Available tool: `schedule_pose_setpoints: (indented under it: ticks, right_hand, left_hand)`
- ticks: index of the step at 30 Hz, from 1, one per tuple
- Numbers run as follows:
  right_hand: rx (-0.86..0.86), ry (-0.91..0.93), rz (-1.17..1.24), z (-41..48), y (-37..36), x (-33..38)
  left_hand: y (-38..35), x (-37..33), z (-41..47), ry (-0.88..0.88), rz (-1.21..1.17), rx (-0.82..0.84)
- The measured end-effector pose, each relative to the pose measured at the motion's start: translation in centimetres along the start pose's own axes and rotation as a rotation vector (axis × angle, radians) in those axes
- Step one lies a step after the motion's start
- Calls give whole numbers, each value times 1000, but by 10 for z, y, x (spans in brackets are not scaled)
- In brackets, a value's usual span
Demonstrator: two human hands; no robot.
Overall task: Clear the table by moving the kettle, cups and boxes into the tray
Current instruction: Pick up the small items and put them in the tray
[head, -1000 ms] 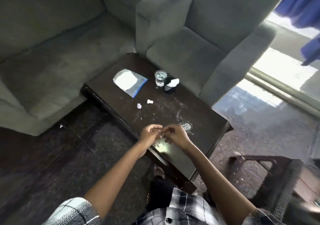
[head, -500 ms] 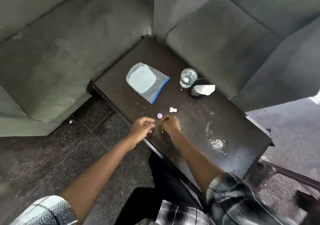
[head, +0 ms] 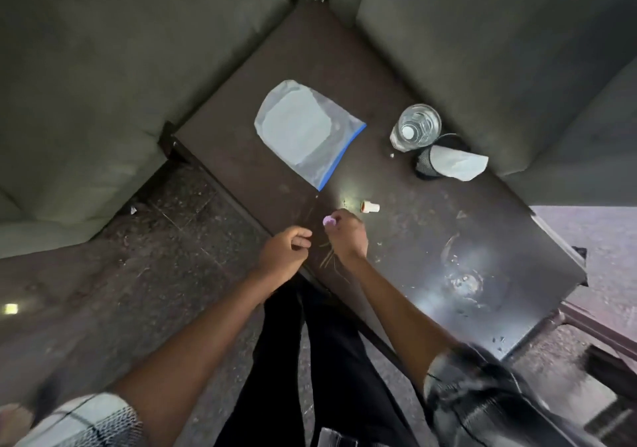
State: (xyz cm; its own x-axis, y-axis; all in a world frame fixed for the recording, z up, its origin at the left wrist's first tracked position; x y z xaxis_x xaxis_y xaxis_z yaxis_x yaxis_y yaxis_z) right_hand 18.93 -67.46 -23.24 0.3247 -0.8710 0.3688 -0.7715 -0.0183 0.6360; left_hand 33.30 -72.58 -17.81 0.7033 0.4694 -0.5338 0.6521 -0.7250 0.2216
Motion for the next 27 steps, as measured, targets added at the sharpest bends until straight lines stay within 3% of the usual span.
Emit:
schedule_pose_setpoints:
  ticks: [5, 8, 10, 12, 13, 15, 17, 20, 23, 27]
  right_hand:
    - [83, 85, 350, -45, 24, 35]
    - [170, 148, 455, -56, 37, 45]
    - [272, 103, 562, -48, 36, 37]
    - [190, 7, 631, -22, 40, 13]
    - [61, -16, 525, -4, 47, -4]
    - [-101, -26, 68, 27, 54, -28]
    - [-30, 39, -320, 46, 39, -36]
    - [-17, 185, -583, 49, 25, -33]
    - [9, 82, -476, 46, 22, -50]
    - [-5, 15, -18, 19, 31, -59]
  left_hand:
    - [6, -34, 0, -160, 8, 52]
    - [4, -58, -5, -298, 128, 53]
    - [7, -64, -6, -352, 144, 17]
    - [15, -59, -5, -308, 121, -44]
    - [17, -56, -4, -283, 107, -62]
    - [18, -49, -4, -261, 88, -60]
    - [18, -40, -3, -236, 67, -53]
    - [19, -24, -5, -196, 5, -51]
    - [19, -18, -15, -200, -6, -45]
    - [18, -24, -32, -226, -10, -12]
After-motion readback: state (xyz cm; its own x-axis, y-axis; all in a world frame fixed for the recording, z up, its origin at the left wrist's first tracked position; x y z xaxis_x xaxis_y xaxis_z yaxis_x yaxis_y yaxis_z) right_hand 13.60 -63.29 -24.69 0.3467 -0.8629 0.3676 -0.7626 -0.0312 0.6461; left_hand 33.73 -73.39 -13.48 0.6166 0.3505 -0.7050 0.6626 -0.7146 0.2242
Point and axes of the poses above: each hand's wrist, its own z-axis towards the middle knuckle, its own y-axis out of the back of the hand, x = y × z, the point moved 9 cm from there along z, towards the middle knuckle, and after that the axes turned 10 degrees about -z, right-handed, at the moved point
